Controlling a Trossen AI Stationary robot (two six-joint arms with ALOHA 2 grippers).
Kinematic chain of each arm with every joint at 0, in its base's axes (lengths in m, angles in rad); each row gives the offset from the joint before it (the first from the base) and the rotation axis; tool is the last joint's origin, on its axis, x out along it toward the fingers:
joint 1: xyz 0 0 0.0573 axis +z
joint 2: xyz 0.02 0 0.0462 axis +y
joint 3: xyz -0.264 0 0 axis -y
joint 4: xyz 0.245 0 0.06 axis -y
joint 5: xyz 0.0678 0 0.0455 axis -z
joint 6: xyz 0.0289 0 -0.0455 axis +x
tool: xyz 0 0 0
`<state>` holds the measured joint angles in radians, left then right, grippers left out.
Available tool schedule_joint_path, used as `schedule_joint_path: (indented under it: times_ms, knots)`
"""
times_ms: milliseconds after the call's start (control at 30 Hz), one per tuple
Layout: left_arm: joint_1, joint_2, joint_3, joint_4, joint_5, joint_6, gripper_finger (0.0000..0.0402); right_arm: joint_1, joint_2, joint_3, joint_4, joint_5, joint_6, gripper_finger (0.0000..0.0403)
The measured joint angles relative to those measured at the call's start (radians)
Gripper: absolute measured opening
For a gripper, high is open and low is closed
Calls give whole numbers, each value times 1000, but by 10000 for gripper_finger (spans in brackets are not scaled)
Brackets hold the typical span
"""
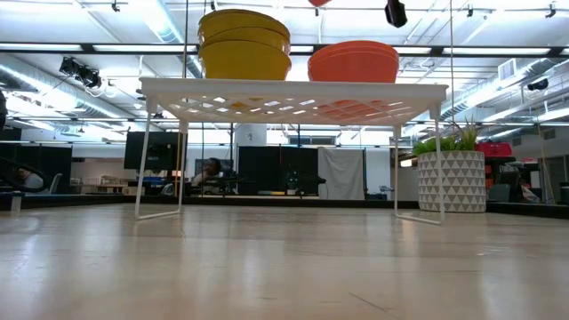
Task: Pick & Place Mini bowls
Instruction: Stack the orange bowl on the orange bowl on the shelf
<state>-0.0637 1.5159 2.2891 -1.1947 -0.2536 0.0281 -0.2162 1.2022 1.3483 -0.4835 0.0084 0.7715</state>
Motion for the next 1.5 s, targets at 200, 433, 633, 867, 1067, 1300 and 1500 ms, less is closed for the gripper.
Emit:
schedule_joint_path:
  times_ms: [200,433,633,867,1067,1300,1500]
  knots:
    - [-9,-39,-57,26,35,-18,2,43,0,0,22,-54,71,0]
    - [-6,-152,-293,273,66,-21,1,73,0,0,32,-52,90,0]
    - [12,-259,-515,445,121,-75,1,87,0,0,28,-81,158,0]
    - [42,-364,-700,463,132,-128,1,87,0,0,-23,-199,289,0]
    - [52,-440,-787,463,132,-151,1,87,0,0,-147,-270,372,0]
    - [65,-493,-844,434,120,-156,0,87,0,0,-276,-305,418,0]
    - [90,-503,-883,417,120,-153,0,87,0,0,-415,-315,451,0]
